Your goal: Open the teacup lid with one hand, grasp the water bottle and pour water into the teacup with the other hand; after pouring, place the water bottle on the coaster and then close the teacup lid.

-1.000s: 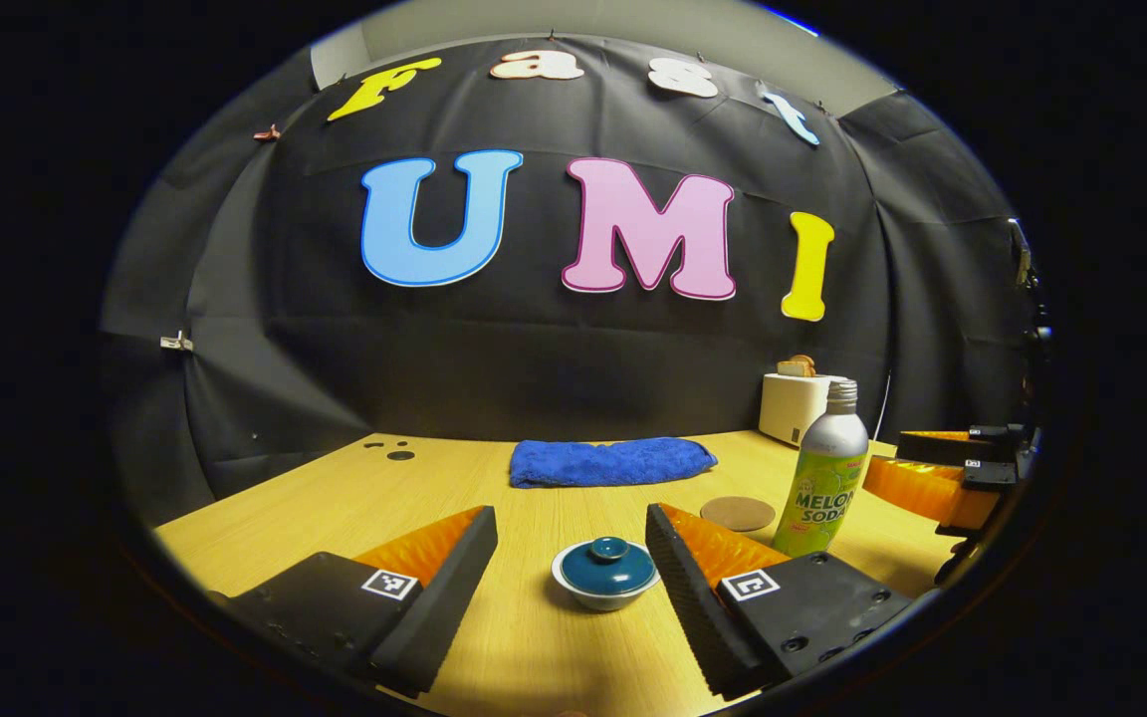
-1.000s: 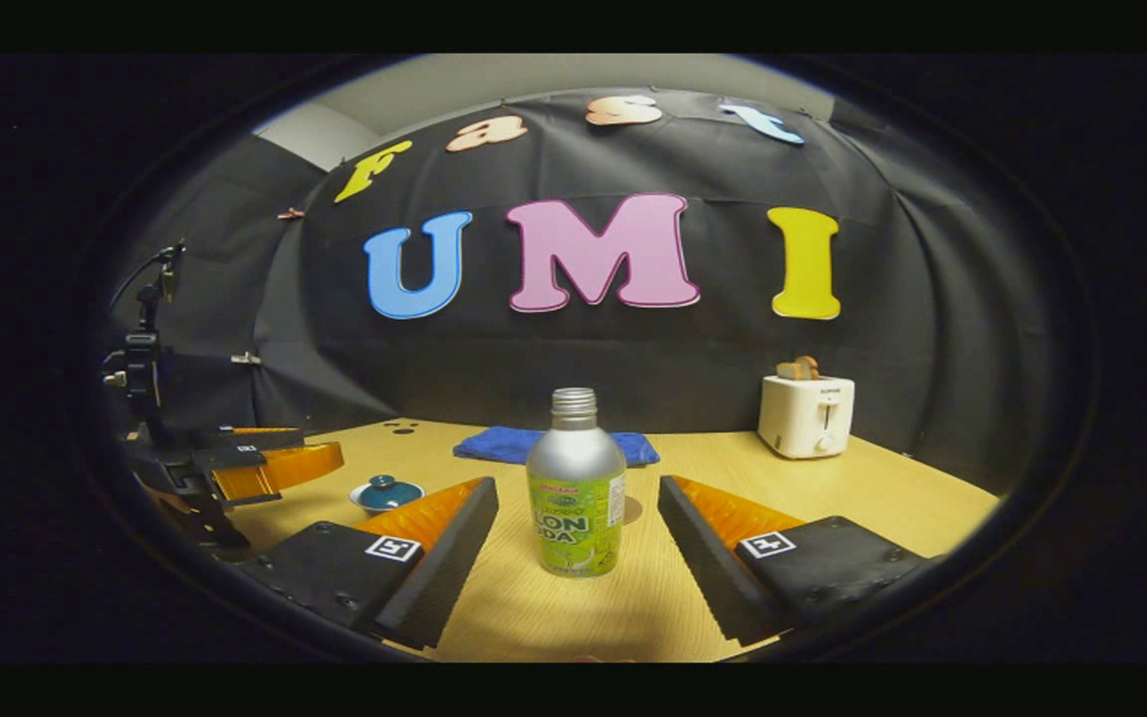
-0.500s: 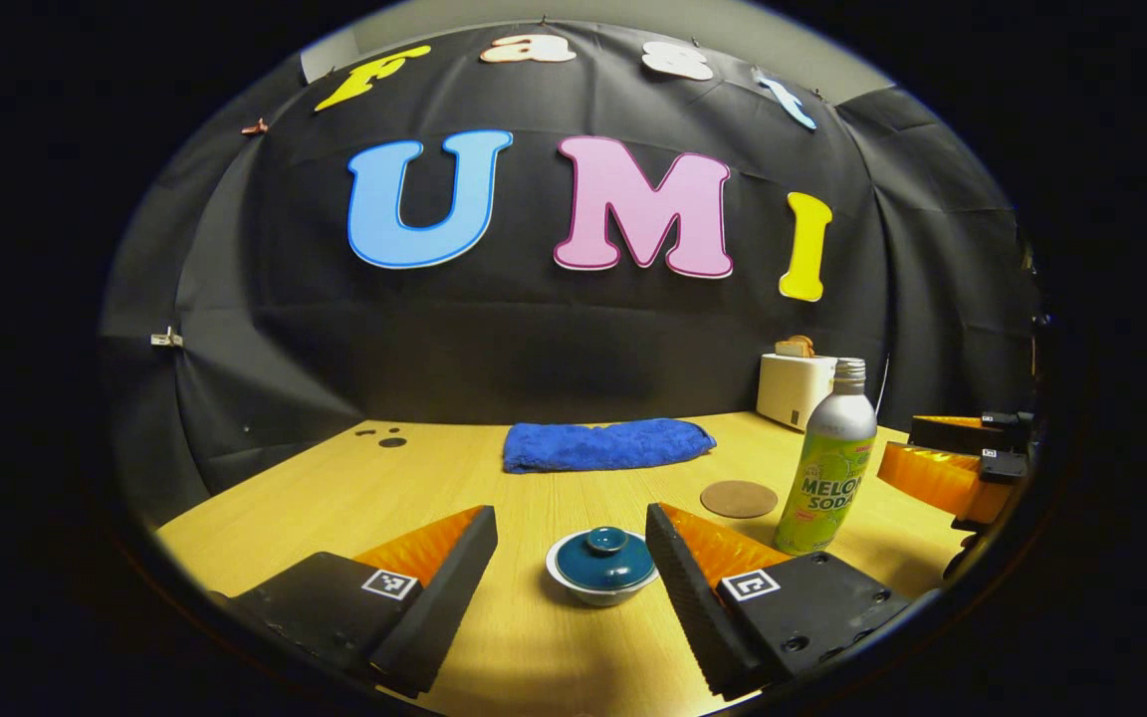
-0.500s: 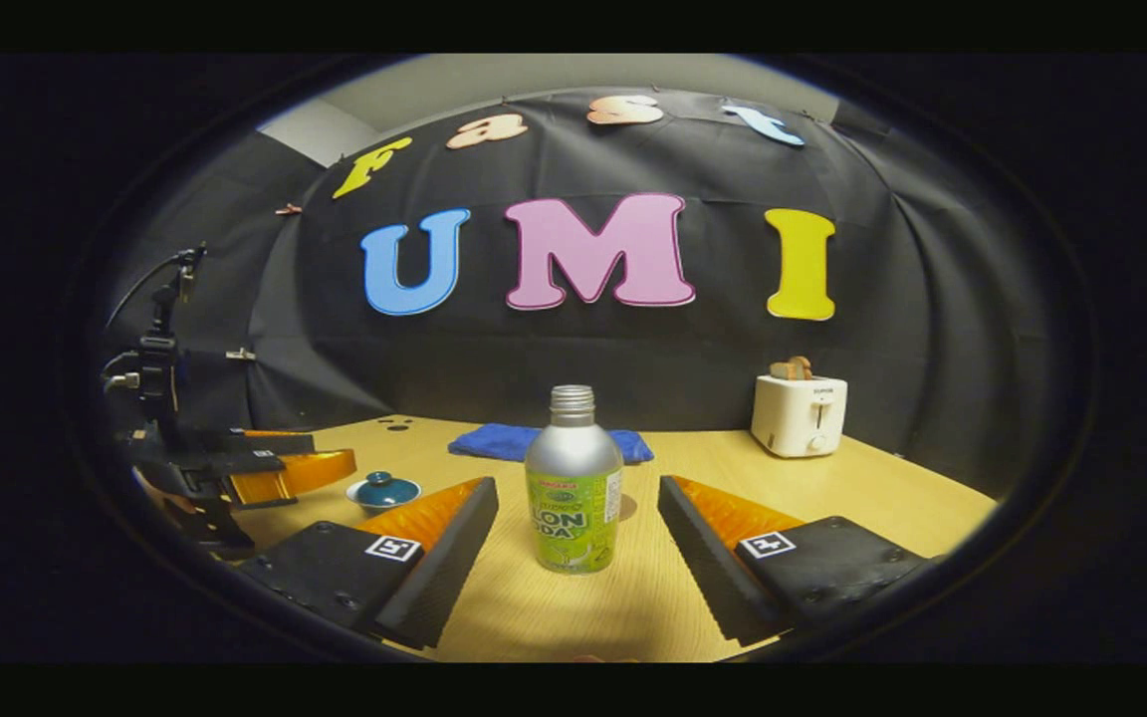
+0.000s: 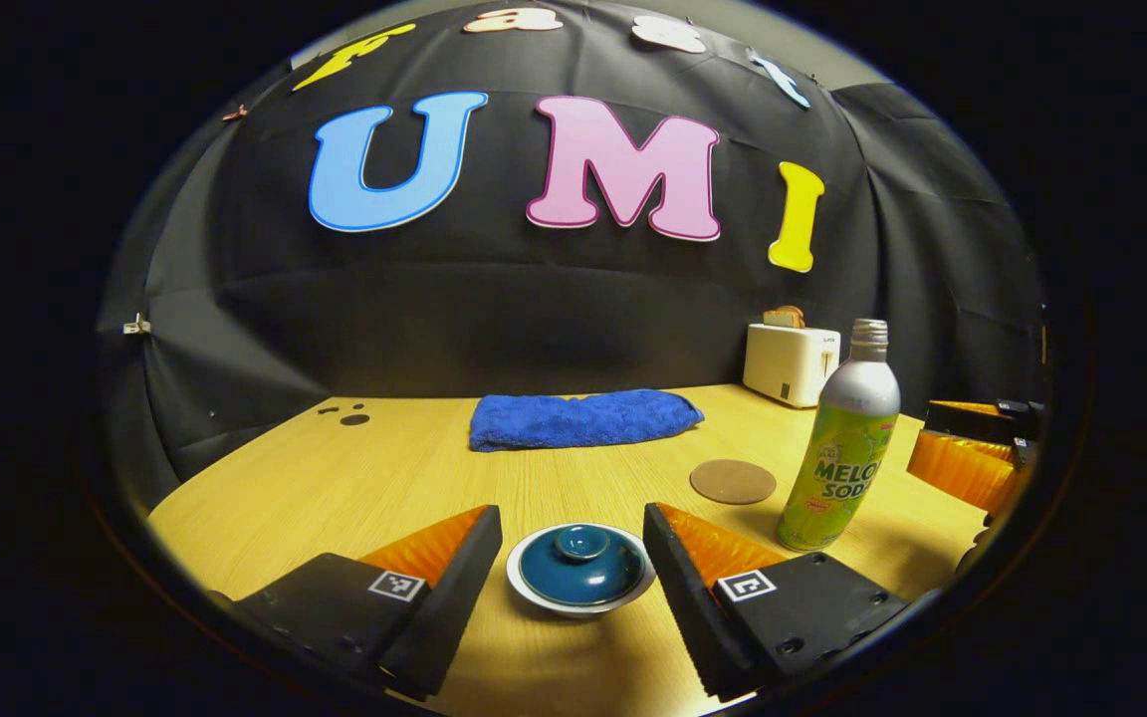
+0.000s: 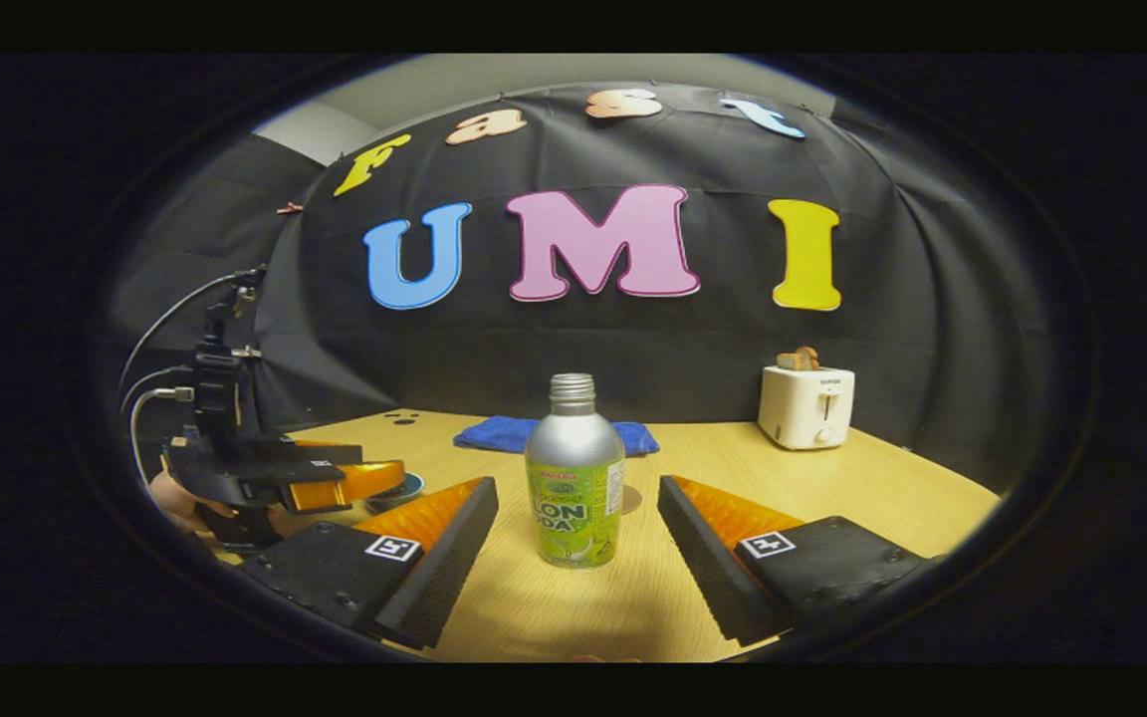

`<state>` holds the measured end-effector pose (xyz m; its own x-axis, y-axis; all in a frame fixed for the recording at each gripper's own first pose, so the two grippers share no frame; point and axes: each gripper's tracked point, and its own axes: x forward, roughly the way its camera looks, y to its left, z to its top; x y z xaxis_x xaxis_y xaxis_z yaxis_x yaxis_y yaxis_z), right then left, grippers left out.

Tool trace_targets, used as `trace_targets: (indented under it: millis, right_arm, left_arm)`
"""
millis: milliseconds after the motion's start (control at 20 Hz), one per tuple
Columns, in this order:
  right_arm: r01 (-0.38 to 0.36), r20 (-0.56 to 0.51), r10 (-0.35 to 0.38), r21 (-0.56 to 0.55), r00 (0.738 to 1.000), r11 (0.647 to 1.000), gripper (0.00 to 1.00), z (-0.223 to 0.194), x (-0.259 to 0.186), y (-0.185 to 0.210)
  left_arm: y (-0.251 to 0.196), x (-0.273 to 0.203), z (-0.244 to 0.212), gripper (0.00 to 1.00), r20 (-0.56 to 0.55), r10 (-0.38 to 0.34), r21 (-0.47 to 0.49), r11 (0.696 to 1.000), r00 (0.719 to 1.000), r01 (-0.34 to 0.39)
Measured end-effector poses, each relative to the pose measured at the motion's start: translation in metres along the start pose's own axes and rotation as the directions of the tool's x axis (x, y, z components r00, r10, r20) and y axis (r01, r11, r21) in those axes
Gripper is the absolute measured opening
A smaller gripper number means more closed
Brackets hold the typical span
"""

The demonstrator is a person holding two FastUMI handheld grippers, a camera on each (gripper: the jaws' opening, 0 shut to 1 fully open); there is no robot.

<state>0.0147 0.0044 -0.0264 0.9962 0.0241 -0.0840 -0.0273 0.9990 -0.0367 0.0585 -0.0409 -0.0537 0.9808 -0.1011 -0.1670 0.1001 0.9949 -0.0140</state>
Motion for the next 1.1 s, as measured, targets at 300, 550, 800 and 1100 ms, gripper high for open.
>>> trace_targets:
  millis: [300,550,800,1100]
  right_arm:
    - [0.018,-0.014,-0.017,0.053,1.000,0.998,1.00,-0.007,0.006,-0.014]
    - [0.015,-0.028,-0.012,0.090,1.000,0.996,1.00,-0.012,0.010,-0.019]
    - [-0.006,-0.030,0.008,0.089,1.000,0.996,0.99,-0.013,0.013,-0.015]
    - [-0.012,-0.034,0.015,0.088,0.999,0.996,0.99,-0.014,0.016,-0.016]
  left_arm:
    - [-0.008,0.013,-0.006,0.80,-0.035,-0.010,0.018,1.000,0.999,0.011]
    - [-0.007,0.021,-0.006,0.67,-0.055,0.015,0.044,0.999,0.998,-0.013]
    - [-0.009,0.024,-0.009,0.58,-0.072,0.029,0.067,0.997,0.997,-0.024]
    - [-0.005,0.027,-0.007,0.34,-0.071,0.068,0.082,0.995,0.995,-0.062]
